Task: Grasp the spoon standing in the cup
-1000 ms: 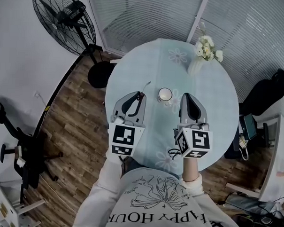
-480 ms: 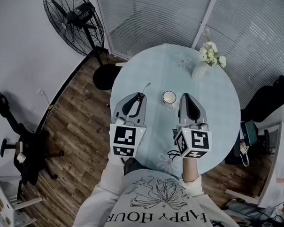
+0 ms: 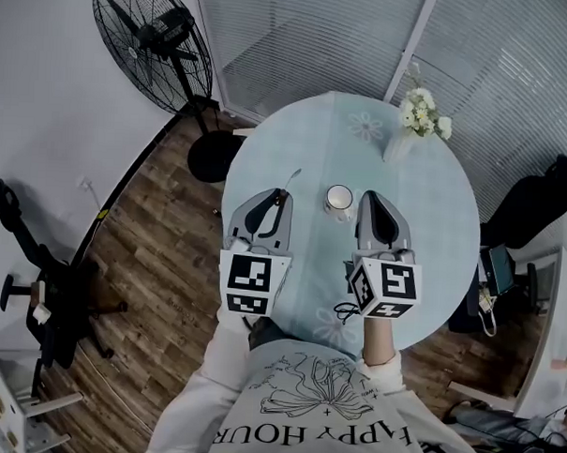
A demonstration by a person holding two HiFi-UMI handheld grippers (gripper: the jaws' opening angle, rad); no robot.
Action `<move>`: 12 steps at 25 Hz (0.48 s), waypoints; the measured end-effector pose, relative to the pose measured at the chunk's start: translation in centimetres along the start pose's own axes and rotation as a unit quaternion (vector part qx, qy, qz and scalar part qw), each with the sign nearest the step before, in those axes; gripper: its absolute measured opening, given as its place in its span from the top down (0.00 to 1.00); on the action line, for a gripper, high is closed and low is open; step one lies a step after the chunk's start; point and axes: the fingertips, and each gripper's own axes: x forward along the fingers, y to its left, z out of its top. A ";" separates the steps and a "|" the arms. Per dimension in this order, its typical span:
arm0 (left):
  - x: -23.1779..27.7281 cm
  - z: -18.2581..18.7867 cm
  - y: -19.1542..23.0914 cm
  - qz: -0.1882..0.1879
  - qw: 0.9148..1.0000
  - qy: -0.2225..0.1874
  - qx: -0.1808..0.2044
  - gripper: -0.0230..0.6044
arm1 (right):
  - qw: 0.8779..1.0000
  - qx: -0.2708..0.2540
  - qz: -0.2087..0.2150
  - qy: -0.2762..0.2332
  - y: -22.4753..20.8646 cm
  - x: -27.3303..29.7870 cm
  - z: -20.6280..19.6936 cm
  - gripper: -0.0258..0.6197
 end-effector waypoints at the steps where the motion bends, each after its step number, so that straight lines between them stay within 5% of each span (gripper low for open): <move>1: 0.0 0.0 0.1 0.000 1.000 0.000 -0.001 0.88 | 1.000 0.000 0.000 0.000 0.0 0.0 0.0 0.94; 12: -0.2 -0.3 0.1 0.005 1.000 0.001 -0.005 0.88 | 1.000 0.004 0.000 0.002 0.0 -0.2 -0.4 0.94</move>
